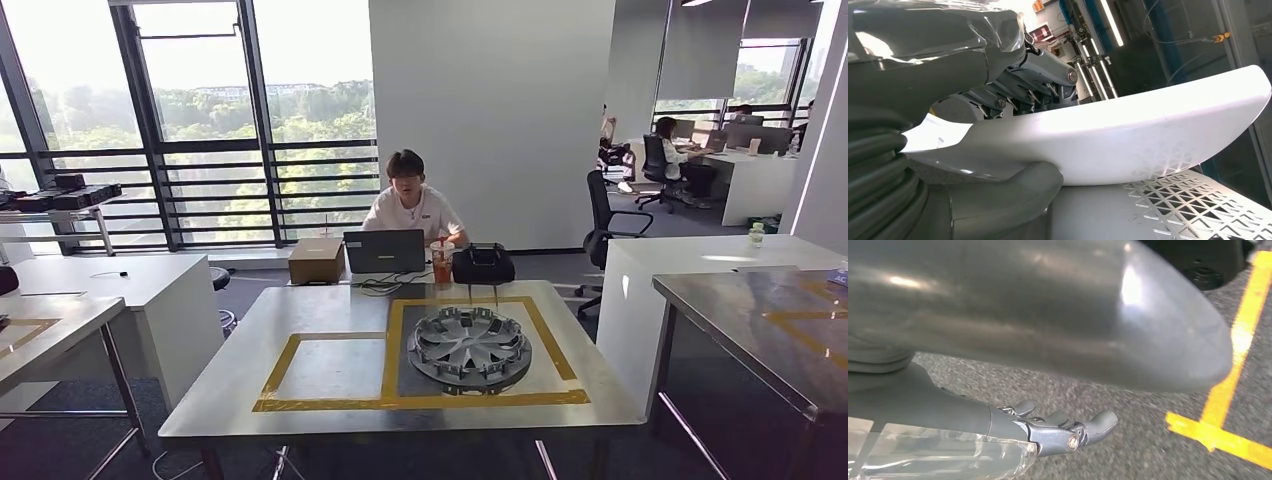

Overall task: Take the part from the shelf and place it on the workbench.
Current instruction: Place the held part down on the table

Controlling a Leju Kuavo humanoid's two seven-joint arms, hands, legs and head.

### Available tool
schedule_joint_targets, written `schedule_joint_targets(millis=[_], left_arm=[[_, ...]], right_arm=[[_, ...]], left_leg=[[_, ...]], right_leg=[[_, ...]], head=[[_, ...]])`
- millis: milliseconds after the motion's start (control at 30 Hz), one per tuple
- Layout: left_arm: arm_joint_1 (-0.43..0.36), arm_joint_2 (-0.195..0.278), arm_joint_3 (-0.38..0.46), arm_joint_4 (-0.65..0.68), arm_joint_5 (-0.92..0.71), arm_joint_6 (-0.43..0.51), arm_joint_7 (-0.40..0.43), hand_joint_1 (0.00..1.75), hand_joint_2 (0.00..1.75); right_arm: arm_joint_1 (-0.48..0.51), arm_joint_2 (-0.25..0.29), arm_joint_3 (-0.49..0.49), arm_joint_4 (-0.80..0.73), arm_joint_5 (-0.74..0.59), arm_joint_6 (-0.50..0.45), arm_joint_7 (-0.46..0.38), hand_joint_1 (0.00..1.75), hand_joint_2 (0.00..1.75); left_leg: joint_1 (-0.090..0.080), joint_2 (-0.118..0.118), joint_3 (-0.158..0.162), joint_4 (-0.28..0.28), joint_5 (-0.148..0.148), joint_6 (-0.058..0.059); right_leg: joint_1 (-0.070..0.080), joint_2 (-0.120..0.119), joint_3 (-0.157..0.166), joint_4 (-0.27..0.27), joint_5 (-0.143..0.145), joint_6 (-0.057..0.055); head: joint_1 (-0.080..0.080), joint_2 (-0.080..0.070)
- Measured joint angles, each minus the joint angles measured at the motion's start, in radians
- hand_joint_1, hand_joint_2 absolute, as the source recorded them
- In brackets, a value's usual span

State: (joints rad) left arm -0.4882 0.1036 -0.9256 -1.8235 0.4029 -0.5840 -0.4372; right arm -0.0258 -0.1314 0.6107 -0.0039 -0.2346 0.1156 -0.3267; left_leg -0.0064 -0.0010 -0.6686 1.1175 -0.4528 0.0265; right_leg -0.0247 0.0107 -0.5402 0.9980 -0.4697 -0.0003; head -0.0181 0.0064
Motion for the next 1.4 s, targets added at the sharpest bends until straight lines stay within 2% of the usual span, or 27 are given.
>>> schedule_joint_targets(millis=[33, 100, 167, 233, 267, 333, 367, 400, 433, 500, 533, 567, 633, 667, 733, 767, 867, 900, 933, 967, 1033, 1100, 1200, 1233, 1267, 1367, 1400], left_arm=[[-0.001, 0.001, 0.001, 0.000, 0.001, 0.000, 0.000, 1.31, 1.75], [-0.003, 0.002, 0.002, -0.003, 0.002, 0.000, 0.001, 1.31, 1.75], [-0.002, 0.002, 0.004, -0.006, 0.003, 0.000, 0.002, 1.31, 1.75], [-0.003, 0.001, 0.006, -0.008, 0.002, 0.000, 0.003, 1.31, 1.75], [-0.003, 0.001, 0.006, -0.009, 0.002, 0.000, 0.004, 1.31, 1.75], [-0.001, 0.000, 0.006, -0.009, 0.001, 0.000, 0.004, 1.31, 1.75], [0.001, 0.000, 0.007, -0.009, 0.001, 0.000, 0.004, 1.31, 1.75], [0.003, 0.000, 0.007, -0.009, 0.000, 0.000, 0.005, 1.31, 1.75], [0.004, 0.000, 0.007, -0.009, 0.000, 0.000, 0.005, 1.31, 1.75], [0.004, 0.000, 0.007, -0.009, 0.000, 0.001, 0.005, 1.31, 1.75], [0.004, 0.000, 0.007, -0.008, 0.000, 0.001, 0.005, 1.31, 1.75], [0.004, 0.000, 0.007, -0.008, 0.000, 0.001, 0.005, 1.31, 1.75], [0.004, 0.001, 0.007, -0.009, 0.000, 0.001, 0.006, 1.31, 1.75], [0.004, 0.001, 0.008, -0.010, 0.000, 0.001, 0.006, 1.31, 1.75], [0.004, 0.001, 0.011, -0.015, 0.000, 0.001, 0.006, 1.31, 1.75], [0.004, 0.002, 0.013, -0.017, 0.000, 0.001, 0.006, 1.31, 1.75], [0.010, 0.005, 0.016, -0.021, 0.003, 0.001, 0.006, 1.31, 1.75], [0.013, 0.006, 0.017, -0.022, 0.003, 0.001, 0.006, 1.31, 1.75], [0.016, 0.006, 0.019, -0.023, 0.003, 0.001, 0.006, 1.31, 1.75], [0.018, 0.006, 0.021, -0.024, 0.003, 0.001, 0.006, 1.31, 1.75], [0.018, 0.006, 0.024, -0.026, 0.003, 0.001, 0.006, 1.31, 1.75], [0.019, 0.007, 0.027, -0.028, 0.003, 0.001, 0.006, 1.31, 1.75], [0.021, 0.006, 0.029, -0.032, 0.002, 0.001, 0.006, 1.31, 1.75], [0.021, 0.005, 0.029, -0.033, 0.002, 0.000, 0.006, 1.31, 1.75], [0.022, 0.004, 0.029, -0.034, 0.002, 0.000, 0.006, 1.31, 1.75], [0.025, 0.003, 0.030, -0.034, 0.000, -0.001, 0.006, 1.31, 1.75], [0.028, 0.003, 0.030, -0.034, 0.000, -0.001, 0.006, 1.31, 1.75]], right_arm=[[-0.001, 0.002, 0.002, 0.000, 0.000, 0.001, -0.001, 0.00, 0.00], [-0.002, 0.005, 0.006, 0.000, -0.001, 0.002, -0.002, 0.00, 0.00], [-0.003, 0.004, 0.011, 0.000, -0.002, 0.004, -0.003, 0.00, 0.00], [-0.003, 0.004, 0.014, 0.000, -0.002, 0.004, -0.004, 0.00, 0.00], [-0.004, 0.003, 0.015, 0.000, -0.003, 0.004, -0.004, 0.00, 0.00], [-0.005, 0.000, 0.017, 0.000, -0.006, 0.004, -0.004, 0.00, 0.00], [-0.005, -0.002, 0.018, 0.000, -0.008, 0.004, -0.004, 0.00, 0.00], [-0.003, -0.003, 0.020, 0.000, -0.009, 0.004, -0.004, 0.00, 0.00], [-0.002, -0.004, 0.021, 0.000, -0.011, 0.004, -0.003, 0.00, 0.00], [0.001, -0.007, 0.024, 0.000, -0.013, 0.003, -0.002, 0.00, 0.00], [0.001, -0.008, 0.026, 0.000, -0.015, 0.003, -0.002, 0.00, 0.00], [0.001, -0.009, 0.027, 0.000, -0.016, 0.002, -0.001, 0.00, 0.00], [0.001, -0.008, 0.030, 0.001, -0.021, -0.001, 0.000, 0.00, 0.00], [0.001, -0.008, 0.032, 0.000, -0.023, -0.003, 0.001, 0.00, 0.00], [0.002, -0.009, 0.036, 0.000, -0.026, -0.004, 0.002, 0.00, 0.00], [0.002, -0.009, 0.038, 0.000, -0.027, -0.004, 0.002, 0.00, 0.00], [0.003, -0.011, 0.044, 0.001, -0.030, -0.002, 0.005, 0.00, 0.00], [0.005, -0.011, 0.046, 0.001, -0.032, -0.001, 0.007, 0.00, 0.00], [0.007, -0.011, 0.048, 0.001, -0.033, -0.001, 0.008, 0.00, 0.00], [0.009, -0.011, 0.049, 0.001, -0.034, -0.001, 0.010, 0.00, 0.00], [0.009, -0.009, 0.054, 0.001, -0.036, 0.000, 0.010, 0.00, 0.00], [0.007, -0.007, 0.057, 0.001, -0.038, 0.000, 0.012, 0.00, 0.00], [0.007, -0.005, 0.061, 0.001, -0.040, 0.000, 0.014, 0.00, 0.00], [0.007, -0.006, 0.062, 0.001, -0.041, 0.000, 0.015, 0.00, 0.00], [0.006, -0.006, 0.064, 0.001, -0.042, 0.000, 0.015, 0.00, 0.00], [0.003, -0.010, 0.069, 0.001, -0.046, 0.000, 0.014, 0.00, 0.00], [0.004, -0.011, 0.071, 0.001, -0.048, 0.000, 0.014, 0.00, 0.00]], left_leg=[[-0.007, 0.000, 0.021, -0.057, 0.027, 0.015], [-0.023, -0.001, 0.044, -0.117, 0.038, 0.037], [-0.024, -0.002, 0.066, -0.141, 0.038, 0.047], [-0.019, 0.000, 0.099, -0.161, 0.046, 0.055], [-0.016, 0.000, 0.111, -0.167, 0.046, 0.057], [-0.017, -0.001, 0.119, -0.167, 0.038, 0.058], [-0.017, -0.002, 0.122, -0.167, 0.033, 0.057], [-0.017, -0.004, 0.127, -0.166, 0.027, 0.055], [-0.016, -0.006, 0.135, -0.165, 0.020, 0.052], [-0.014, -0.008, 0.151, -0.159, 0.000, 0.041], [-0.015, -0.008, 0.158, -0.153, -0.010, 0.035], [-0.016, -0.007, 0.160, -0.147, -0.020, 0.028], [-0.019, -0.006, 0.163, -0.139, -0.032, 0.017], [-0.019, -0.006, 0.161, -0.134, -0.035, 0.013], [-0.016, -0.005, 0.138, -0.087, -0.040, 0.003], [-0.012, -0.004, 0.107, -0.037, -0.049, -0.003], [0.004, -0.004, -0.023, 0.146, -0.109, -0.022], [0.007, -0.003, -0.051, 0.170, -0.112, -0.025], [0.009, -0.003, -0.060, 0.158, -0.092, -0.026], [0.010, -0.002, -0.049, 0.110, -0.051, -0.024], [0.007, -0.001, -0.001, -0.027, 0.041, -0.012], [-0.001, 0.000, 0.031, -0.111, 0.065, 0.002], [-0.003, -0.002, 0.056, -0.139, 0.059, 0.016], [-0.002, -0.002, 0.066, -0.145, 0.059, 0.021], [-0.001, -0.002, 0.078, -0.147, 0.057, 0.026], [-0.009, -0.003, 0.090, -0.148, 0.044, 0.039], [-0.011, -0.006, 0.094, -0.148, 0.039, 0.041]], right_leg=[[0.002, 0.002, 0.007, -0.002, -0.006, 0.002], [0.001, 0.002, 0.015, -0.006, -0.009, 0.013], [0.000, -0.001, 0.025, -0.003, -0.004, 0.029], [0.001, -0.003, 0.017, 0.032, -0.017, 0.032], [0.001, -0.003, -0.007, 0.076, -0.039, 0.028], [0.001, -0.004, -0.085, 0.203, -0.088, 0.024], [0.000, -0.004, -0.121, 0.251, -0.102, 0.028], [-0.003, -0.004, -0.141, 0.266, -0.099, 0.037], [-0.006, -0.005, -0.141, 0.240, -0.077, 0.048], [-0.012, -0.009, -0.097, 0.105, 0.006, 0.069], [-0.013, -0.011, -0.077, 0.043, 0.030, 0.067], [-0.011, -0.013, -0.061, 0.004, 0.046, 0.058], [-0.006, -0.013, -0.054, -0.010, 0.042, 0.031], [-0.008, -0.012, -0.048, -0.010, 0.046, 0.024], [-0.014, -0.010, -0.034, -0.013, 0.041, 0.014], [-0.016, -0.009, -0.026, -0.015, 0.037, 0.010], [-0.015, -0.006, -0.009, -0.016, 0.019, 0.003], [-0.015, -0.005, -0.001, -0.016, 0.011, 0.003], [-0.015, -0.005, 0.009, -0.016, 0.004, 0.005], [-0.015, -0.004, 0.021, -0.016, -0.004, 0.006], [-0.014, -0.002, 0.041, -0.019, -0.019, 0.012], [-0.012, 0.000, 0.048, -0.026, -0.028, 0.021], [-0.009, -0.002, 0.061, -0.024, -0.029, 0.041], [-0.009, -0.004, 0.056, -0.002, -0.034, 0.043], [-0.009, -0.004, 0.034, 0.039, -0.046, 0.042], [-0.007, -0.005, -0.098, 0.238, -0.107, 0.031], [-0.005, -0.005, -0.133, 0.276, -0.117, 0.030]], head=[[0.000, 0.000], [0.001, 0.000], [0.000, 0.000], [0.002, 0.000], [0.003, 0.000], [0.005, 0.000], [0.006, 0.000], [0.007, 0.000], [0.008, 0.000], [0.010, 0.000], [0.011, -0.001], [0.010, -0.001], [0.009, 0.000], [0.009, 0.001], [0.006, 0.000], [0.005, 0.001], [0.002, 0.000], [0.001, 0.000], [0.001, 0.000], [0.000, 0.000], [0.000, 0.000], [0.000, -0.001], [0.002, 0.000], [0.003, 0.000], [0.004, 0.000], [0.007, 0.000], [0.008, 0.000]])
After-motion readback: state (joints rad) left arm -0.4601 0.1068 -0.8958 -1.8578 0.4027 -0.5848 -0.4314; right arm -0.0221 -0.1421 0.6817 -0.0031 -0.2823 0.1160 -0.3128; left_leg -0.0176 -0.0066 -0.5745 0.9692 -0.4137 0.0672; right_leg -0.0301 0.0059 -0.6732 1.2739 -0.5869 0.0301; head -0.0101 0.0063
